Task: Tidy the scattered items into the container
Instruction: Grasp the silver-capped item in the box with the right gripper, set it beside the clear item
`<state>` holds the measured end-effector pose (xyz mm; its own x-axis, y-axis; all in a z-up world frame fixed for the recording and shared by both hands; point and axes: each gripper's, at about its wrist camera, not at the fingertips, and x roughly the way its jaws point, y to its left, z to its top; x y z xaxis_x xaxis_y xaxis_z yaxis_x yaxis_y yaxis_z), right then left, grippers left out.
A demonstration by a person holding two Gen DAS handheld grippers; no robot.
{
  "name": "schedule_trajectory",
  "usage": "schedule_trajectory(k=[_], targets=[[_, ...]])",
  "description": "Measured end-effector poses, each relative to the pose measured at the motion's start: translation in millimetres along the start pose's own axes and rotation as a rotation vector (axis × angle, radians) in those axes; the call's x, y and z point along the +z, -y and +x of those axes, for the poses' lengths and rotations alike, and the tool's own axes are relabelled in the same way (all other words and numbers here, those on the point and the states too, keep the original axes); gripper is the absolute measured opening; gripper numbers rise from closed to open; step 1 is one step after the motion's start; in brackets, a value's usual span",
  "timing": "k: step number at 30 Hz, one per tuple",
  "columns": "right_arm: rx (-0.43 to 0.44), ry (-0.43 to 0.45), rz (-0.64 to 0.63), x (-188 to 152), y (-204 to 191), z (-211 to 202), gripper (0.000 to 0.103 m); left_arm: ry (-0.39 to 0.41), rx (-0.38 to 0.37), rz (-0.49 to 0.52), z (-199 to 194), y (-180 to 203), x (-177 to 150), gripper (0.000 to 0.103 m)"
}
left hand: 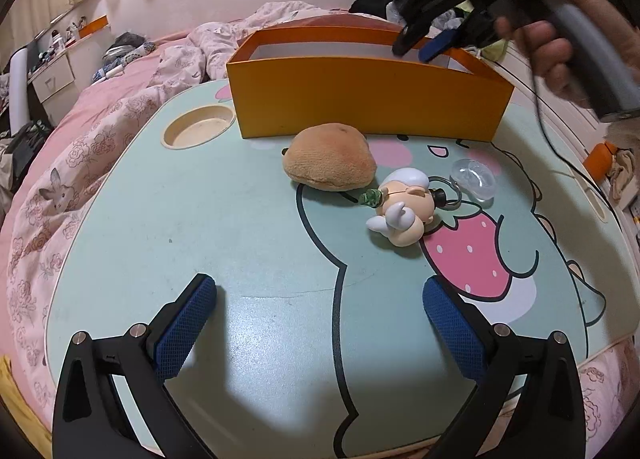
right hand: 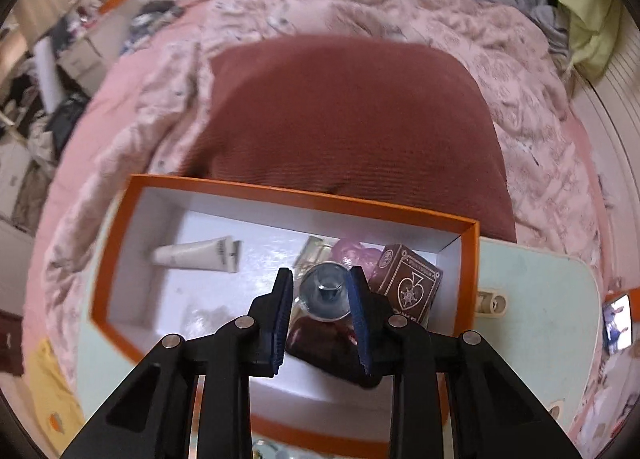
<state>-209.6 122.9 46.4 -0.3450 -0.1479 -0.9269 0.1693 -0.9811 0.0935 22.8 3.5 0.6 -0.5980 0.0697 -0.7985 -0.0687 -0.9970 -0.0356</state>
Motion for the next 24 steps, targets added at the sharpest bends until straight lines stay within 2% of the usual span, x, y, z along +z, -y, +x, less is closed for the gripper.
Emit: schedule_trajectory(k=[4,6,10,12,17,20,24], targets=[[-0.002,-0.086,-0.003,3,-5,25,0.029,0.002,-0.003,-0.001,0,-1,0,0.103],[0.012,-0.091,0.012,4,-6,25,0.024,0.002,-0.005,-0.002,0,-1,0,0.103],[0.014,-0.091,0.017,3,-1,22,0.024,0.003,-0.005,0.000,1,-1,0,0.103],[0.039,-0.053,0.035,3,4,13,0.024,0.003,-0.005,0.000,0,-1,0,0.103],[0.168,0.140,0.063,-15,11,-51,0.024,0.003,-0.005,0.000,0,-1,-1,0.103],[0.215,0.214,0.034,-50,12,-90,0.024,0.003,-0.005,-0.001,0,0,-1,0.103],[0.245,0.236,0.028,-114,14,-113,0.024,0.003,-0.005,0.000,0,0,-1,0.103]])
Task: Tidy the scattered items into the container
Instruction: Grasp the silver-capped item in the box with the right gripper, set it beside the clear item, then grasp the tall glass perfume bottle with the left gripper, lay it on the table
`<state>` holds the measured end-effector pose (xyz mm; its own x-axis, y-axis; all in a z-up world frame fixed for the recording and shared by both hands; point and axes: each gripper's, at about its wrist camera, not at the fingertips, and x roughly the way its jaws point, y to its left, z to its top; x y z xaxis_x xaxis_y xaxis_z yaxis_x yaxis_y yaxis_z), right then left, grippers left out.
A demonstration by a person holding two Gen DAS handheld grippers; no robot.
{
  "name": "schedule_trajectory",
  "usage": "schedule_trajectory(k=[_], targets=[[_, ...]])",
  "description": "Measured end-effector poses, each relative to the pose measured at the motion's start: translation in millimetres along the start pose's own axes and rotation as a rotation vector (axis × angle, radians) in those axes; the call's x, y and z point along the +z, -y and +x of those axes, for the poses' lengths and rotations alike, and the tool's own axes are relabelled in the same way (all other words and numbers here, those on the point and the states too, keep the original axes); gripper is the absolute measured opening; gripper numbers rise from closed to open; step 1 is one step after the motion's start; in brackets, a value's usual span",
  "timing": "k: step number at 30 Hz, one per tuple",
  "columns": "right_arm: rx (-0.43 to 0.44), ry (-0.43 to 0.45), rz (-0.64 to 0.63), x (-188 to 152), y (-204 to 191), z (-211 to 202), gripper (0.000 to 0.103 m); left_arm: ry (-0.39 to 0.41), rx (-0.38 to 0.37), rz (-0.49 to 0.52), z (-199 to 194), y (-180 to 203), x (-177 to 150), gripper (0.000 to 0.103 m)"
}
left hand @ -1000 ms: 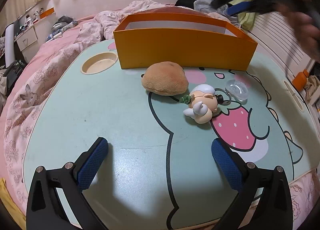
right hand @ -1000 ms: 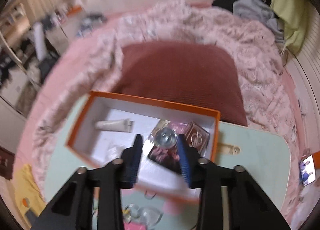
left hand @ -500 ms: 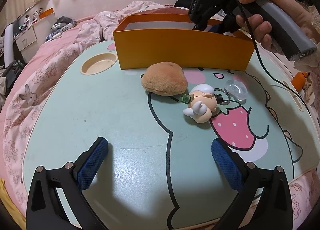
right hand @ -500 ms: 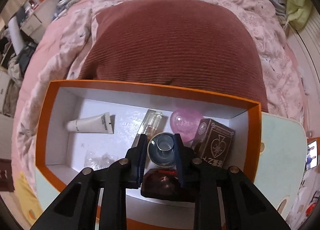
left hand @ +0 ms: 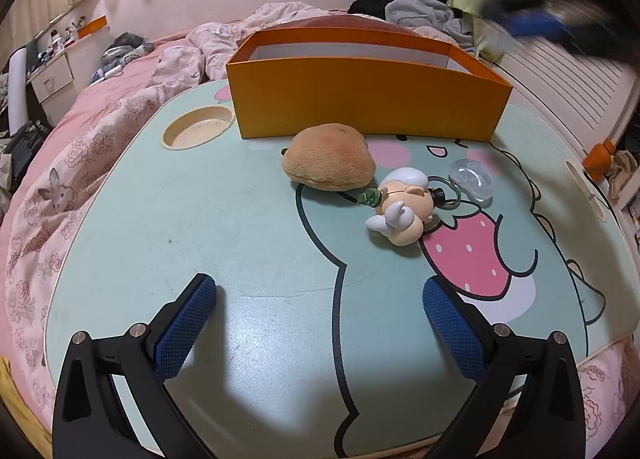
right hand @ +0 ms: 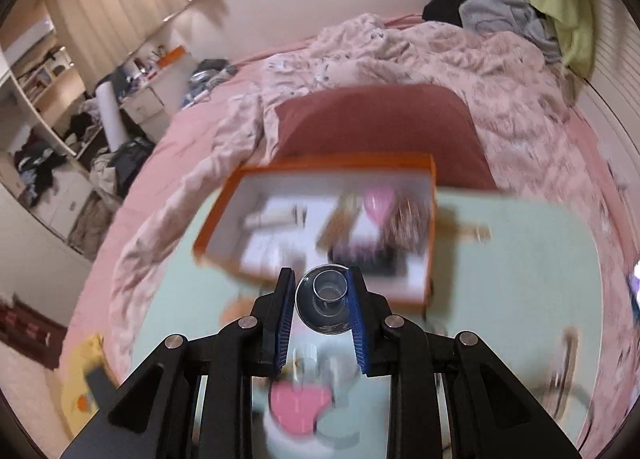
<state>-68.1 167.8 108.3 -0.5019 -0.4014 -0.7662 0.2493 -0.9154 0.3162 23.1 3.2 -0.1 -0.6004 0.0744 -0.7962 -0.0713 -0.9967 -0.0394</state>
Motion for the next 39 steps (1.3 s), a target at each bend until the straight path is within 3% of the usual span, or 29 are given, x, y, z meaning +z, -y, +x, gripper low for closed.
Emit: schedule_trajectory(k=[4,8,15,16,18,22,24,27,31,39], targets=[[-0.007,-0.040,0.052,-59,14,0,0.025,-0.001,0.000,0.000,0,0,0,0.103],[-0.029,-0.070,0.086,-85,30,12,0.025,-0.001,0.001,0.001,0,0,0,0.103],[-0.080,0.005,0.062,-93,26,15,0.026,0.000,0.003,0.001,-1,1,0,0.103],[-0.087,0.030,0.075,-93,27,13,0.028,0.000,0.003,0.001,-1,1,0,0.103],[-0.078,0.078,0.107,-96,30,7,0.041,0.000,0.003,0.001,-1,1,0,0.103],[-0.066,0.161,0.116,-101,28,-10,0.046,0.000,0.003,0.001,-1,0,-1,0.103],[-0.081,0.163,0.075,-106,20,-14,0.047,0.000,0.003,0.001,0,0,0,0.103],[-0.175,0.168,0.031,-123,9,-16,0.053,0.000,0.003,0.000,0,0,0,0.103],[-0.268,0.123,-0.010,-137,1,-6,0.053,0.000,0.003,0.001,0,0,0,0.103],[-0.316,0.046,0.006,-141,10,13,0.054,-0.001,0.003,0.001,0,0,-1,0.103]])
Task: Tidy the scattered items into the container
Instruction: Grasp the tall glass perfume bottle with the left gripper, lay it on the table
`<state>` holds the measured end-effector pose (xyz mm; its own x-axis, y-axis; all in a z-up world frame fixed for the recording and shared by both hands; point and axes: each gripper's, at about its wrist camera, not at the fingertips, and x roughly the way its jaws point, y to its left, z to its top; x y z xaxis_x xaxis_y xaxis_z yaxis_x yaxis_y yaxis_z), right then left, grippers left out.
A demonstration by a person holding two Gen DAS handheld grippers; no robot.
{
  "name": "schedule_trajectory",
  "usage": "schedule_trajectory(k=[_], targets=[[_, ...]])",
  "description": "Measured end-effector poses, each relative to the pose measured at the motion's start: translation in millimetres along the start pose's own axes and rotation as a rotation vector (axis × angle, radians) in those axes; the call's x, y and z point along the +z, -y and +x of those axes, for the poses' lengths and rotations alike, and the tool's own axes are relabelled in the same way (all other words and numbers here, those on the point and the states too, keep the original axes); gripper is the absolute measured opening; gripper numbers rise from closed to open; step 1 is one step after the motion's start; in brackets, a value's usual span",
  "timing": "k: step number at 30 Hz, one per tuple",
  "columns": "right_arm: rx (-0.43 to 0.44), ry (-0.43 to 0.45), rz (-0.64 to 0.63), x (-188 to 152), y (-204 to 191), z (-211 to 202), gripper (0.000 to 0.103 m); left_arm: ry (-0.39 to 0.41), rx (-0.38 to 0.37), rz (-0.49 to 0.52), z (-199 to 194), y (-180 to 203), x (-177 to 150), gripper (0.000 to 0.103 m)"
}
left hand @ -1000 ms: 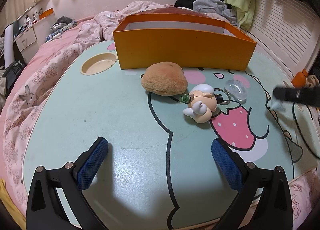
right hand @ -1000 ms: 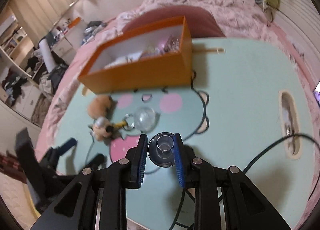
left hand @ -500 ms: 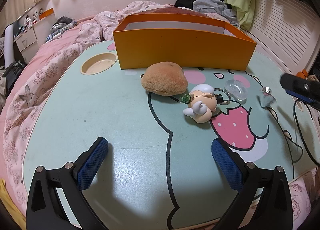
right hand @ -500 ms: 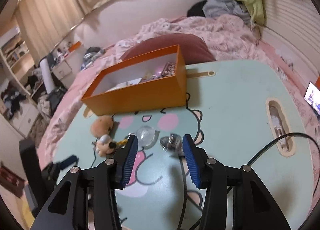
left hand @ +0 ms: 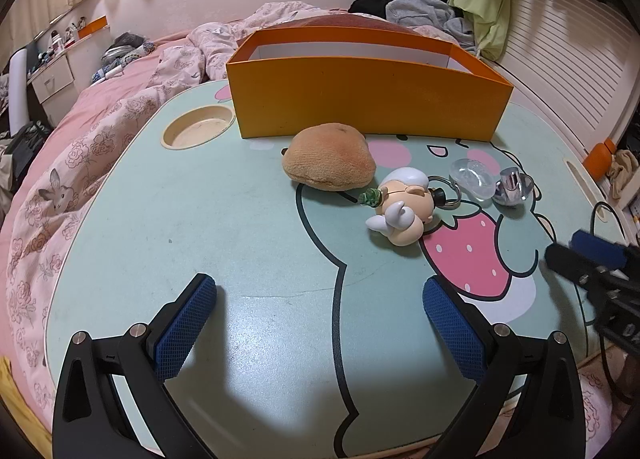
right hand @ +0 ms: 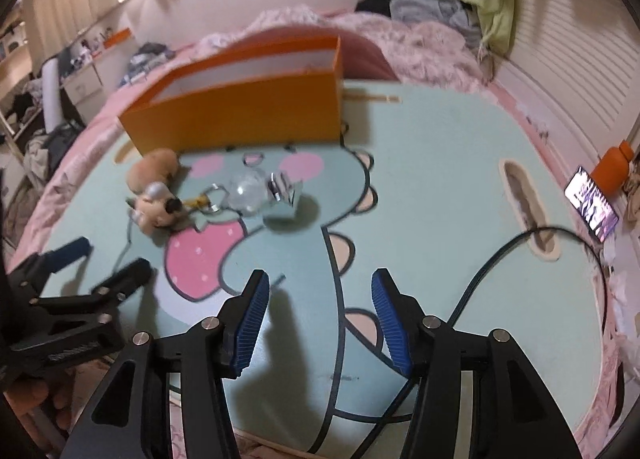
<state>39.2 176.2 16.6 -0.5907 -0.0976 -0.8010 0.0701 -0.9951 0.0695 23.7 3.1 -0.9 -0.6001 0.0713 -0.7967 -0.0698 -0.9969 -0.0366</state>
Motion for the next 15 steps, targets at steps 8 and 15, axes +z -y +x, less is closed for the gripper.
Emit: schedule_trajectory(k=[8,15], targets=[[0.024,0.011,0.006,-3,1,-2,0.059,0.087,-0.059,0.040,-39,-4,31,0.093],[0.049,0.014,0.013,-2,2,-1,0.063,0.140,-0.134,0.109,-60,14,162,0.081]])
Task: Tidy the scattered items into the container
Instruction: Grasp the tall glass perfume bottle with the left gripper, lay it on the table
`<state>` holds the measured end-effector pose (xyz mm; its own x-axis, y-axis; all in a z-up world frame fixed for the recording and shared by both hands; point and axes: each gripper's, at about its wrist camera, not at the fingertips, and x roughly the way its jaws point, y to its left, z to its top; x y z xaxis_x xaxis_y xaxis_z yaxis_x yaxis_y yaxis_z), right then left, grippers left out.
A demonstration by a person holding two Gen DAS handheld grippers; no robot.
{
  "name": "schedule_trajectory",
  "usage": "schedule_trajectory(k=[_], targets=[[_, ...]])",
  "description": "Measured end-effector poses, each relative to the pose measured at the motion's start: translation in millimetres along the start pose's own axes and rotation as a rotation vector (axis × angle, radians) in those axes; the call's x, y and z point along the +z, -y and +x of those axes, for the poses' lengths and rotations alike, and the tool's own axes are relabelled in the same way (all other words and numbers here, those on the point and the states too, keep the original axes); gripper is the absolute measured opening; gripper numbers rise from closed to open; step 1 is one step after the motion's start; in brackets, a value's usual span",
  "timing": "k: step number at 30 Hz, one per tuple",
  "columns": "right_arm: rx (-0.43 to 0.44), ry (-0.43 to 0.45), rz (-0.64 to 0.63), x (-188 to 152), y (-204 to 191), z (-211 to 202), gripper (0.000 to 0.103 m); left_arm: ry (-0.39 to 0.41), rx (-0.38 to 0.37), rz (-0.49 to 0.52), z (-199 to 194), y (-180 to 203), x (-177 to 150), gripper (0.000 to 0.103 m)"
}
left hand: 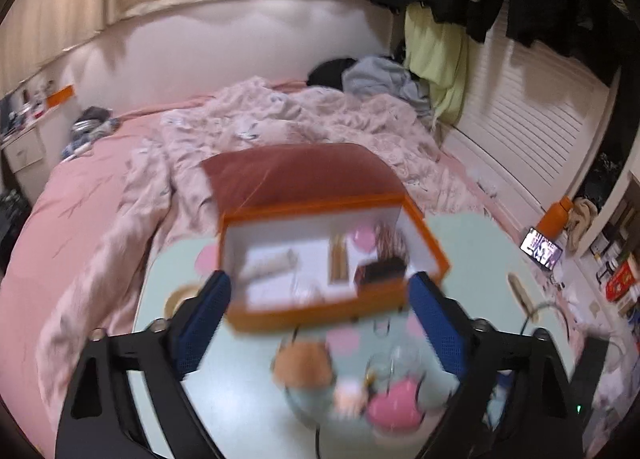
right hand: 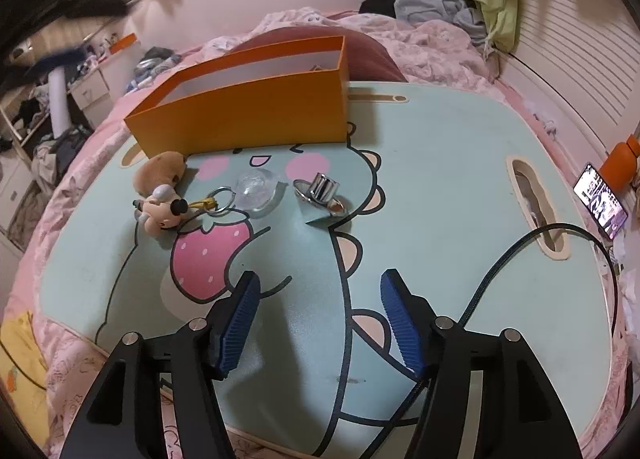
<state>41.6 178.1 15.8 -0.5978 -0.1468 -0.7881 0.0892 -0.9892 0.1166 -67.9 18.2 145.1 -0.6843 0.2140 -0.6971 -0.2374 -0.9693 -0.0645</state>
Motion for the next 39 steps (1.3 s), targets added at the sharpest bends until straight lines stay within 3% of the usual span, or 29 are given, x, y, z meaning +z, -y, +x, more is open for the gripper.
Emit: schedule_trajectory(k=[4,8,11,14,15,16,18,21,28,32,34,39], targets=[[0.011,0.003,0.007,0,1,-1,0.063,-0.225,-0.014,0.012,84,8,37,0.047],[0.025,0.006,0.015,-1,3,-1,0.063,-0.407,0.028,0.020,160,14,32,0.045],[0.035,0.008,0.023,0,5,-1,0.063,-0.473,0.076,-0.005,191,14,23,0.045],[0.043,0.009,0.028,0,6,-2,0.064,-0.473,0.083,-0.023,200,14,20,0.040],[0.046,0.010,0.029,0,6,-2,0.064,-0.484,0.066,-0.045,202,12,19,0.023],[0.050,0.011,0.030,0,6,-2,0.064,-0.484,0.077,-0.038,203,12,17,0.019],[0.051,0.012,0.031,0,6,-2,0.065,-0.485,0.083,-0.009,202,14,16,0.019],[0.051,0.012,0.030,0,6,-2,0.065,-0.476,0.032,-0.027,194,11,17,0.019],[0.056,0.013,0.036,0,7,-2,0.065,-0.260,-0.129,-0.056,97,3,40,0.019],[0.056,0.013,0.036,-1,7,-3,0.066,-0.164,-0.232,-0.031,38,2,31,0.019],[0.055,0.013,0.036,-1,7,-3,0.066,-0.174,-0.280,-0.024,26,5,18,0.019],[0.056,0.013,0.037,-1,7,-3,0.066,-0.297,-0.354,0.004,36,21,-41,0.019]])
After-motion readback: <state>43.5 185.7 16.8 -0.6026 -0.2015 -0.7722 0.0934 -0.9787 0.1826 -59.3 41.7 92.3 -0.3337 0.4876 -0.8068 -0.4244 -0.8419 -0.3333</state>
